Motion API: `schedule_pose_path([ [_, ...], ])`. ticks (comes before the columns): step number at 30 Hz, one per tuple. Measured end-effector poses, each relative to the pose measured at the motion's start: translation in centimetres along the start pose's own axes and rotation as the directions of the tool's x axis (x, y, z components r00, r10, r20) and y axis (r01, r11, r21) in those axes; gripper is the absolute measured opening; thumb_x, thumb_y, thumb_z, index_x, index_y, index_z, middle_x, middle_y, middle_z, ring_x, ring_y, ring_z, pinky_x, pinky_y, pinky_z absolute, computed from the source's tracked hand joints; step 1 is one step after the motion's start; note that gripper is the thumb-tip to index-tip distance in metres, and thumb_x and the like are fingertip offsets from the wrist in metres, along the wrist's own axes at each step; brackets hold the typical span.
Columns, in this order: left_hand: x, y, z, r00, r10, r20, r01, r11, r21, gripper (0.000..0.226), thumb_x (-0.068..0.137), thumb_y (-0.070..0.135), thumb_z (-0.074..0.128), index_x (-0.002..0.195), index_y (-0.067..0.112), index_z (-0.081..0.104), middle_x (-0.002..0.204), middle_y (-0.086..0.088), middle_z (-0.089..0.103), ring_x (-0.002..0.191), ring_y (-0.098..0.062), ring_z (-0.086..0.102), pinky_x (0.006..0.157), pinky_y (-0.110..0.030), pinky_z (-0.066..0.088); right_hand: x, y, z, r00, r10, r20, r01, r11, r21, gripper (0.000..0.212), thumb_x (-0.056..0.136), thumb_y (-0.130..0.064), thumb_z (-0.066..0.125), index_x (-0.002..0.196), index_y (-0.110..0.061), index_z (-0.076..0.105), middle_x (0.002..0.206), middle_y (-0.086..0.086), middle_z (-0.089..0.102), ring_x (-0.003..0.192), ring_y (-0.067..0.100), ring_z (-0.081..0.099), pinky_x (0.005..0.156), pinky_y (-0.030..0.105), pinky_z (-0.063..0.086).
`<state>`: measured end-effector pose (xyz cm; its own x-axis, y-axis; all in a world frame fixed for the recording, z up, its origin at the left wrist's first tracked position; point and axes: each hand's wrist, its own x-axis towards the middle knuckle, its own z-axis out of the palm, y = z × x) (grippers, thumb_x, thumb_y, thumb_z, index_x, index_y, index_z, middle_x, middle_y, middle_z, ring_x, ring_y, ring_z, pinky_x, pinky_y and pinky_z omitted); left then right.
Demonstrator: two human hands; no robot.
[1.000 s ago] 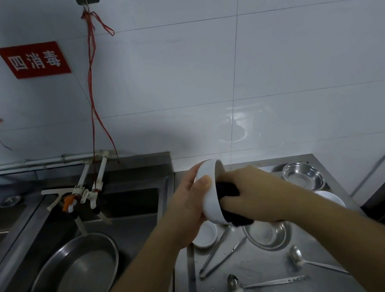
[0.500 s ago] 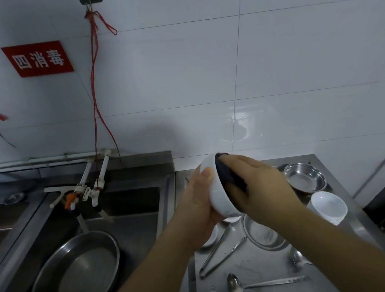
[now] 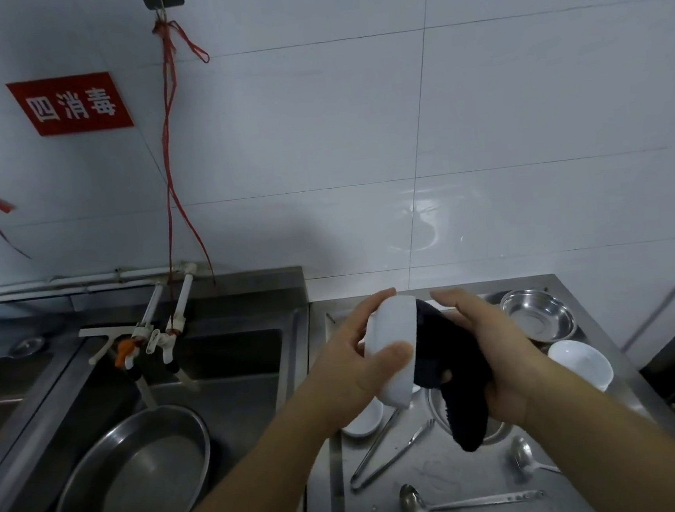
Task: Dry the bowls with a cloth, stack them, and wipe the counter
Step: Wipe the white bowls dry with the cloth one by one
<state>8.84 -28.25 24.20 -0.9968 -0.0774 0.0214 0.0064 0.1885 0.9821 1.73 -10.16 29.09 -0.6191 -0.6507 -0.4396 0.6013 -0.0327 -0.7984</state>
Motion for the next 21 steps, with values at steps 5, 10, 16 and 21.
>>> schedule_pose_path([
  [5, 0.3, -0.5, -0.2, 0.998, 0.011, 0.057, -0.02, 0.988, 0.156, 0.083, 0.078, 0.063, 0.079, 0.147, 0.067, 0.033, 0.14, 0.022, 0.049, 0.121, -0.016, 0.061, 0.091, -0.034, 0.064, 0.8, 0.9, -0.3, 1.0, 0.007, -0.027, -0.008, 0.999, -0.033, 0.056, 0.072, -0.054, 0.088, 0.106, -0.009, 0.083, 0.093, 0.016, 0.076, 0.064, 0.024, 0.065, 0.048, 0.028, 0.047],
  [10, 0.9, -0.8, 0.1, 0.996, 0.014, -0.093, -0.002, 0.992, 0.124, 0.079, 0.08, 0.091, 0.051, 0.151, 0.064, 0.029, 0.151, 0.021, 0.047, 0.127, -0.008, 0.058, 0.1, -0.039, 0.061, 1.7, 1.7, -1.7, 0.998, -0.07, 0.007, 0.069, 0.994, 0.09, 0.051, 0.072, -0.051, 0.09, 0.103, -0.012, 0.084, 0.081, 0.01, 0.068, 0.058, 0.021, 0.055, 0.049, 0.028, 0.045],
  [16, 0.3, -2.7, 1.3, 0.844, -0.536, 0.011, 0.438, 0.678, -0.59, 0.061, 0.107, 0.055, 0.041, 0.122, 0.007, 0.076, 0.102, -0.011, 0.076, 0.09, -0.026, 0.071, 0.078, -0.037, 0.06, 3.0, 2.4, -3.2, 0.979, -0.193, 0.062, 0.167, 0.942, 0.29, 0.045, 0.082, -0.052, 0.084, 0.108, -0.015, 0.081, 0.081, 0.004, 0.057, 0.063, 0.019, 0.044, 0.057, 0.028, 0.038],
  [21, -0.7, -2.5, 1.8, 0.919, -0.377, 0.113, 0.246, 0.324, -0.914, 0.051, 0.091, 0.021, 0.073, 0.135, -0.005, 0.066, 0.112, -0.019, 0.07, 0.091, -0.024, 0.07, 0.083, -0.033, 0.063, 3.6, 3.7, -4.1, 0.973, -0.205, 0.105, 0.169, 0.945, 0.281, 0.053, 0.087, -0.053, 0.081, 0.119, -0.011, 0.075, 0.083, 0.007, 0.055, 0.063, 0.02, 0.047, 0.059, 0.029, 0.039],
])
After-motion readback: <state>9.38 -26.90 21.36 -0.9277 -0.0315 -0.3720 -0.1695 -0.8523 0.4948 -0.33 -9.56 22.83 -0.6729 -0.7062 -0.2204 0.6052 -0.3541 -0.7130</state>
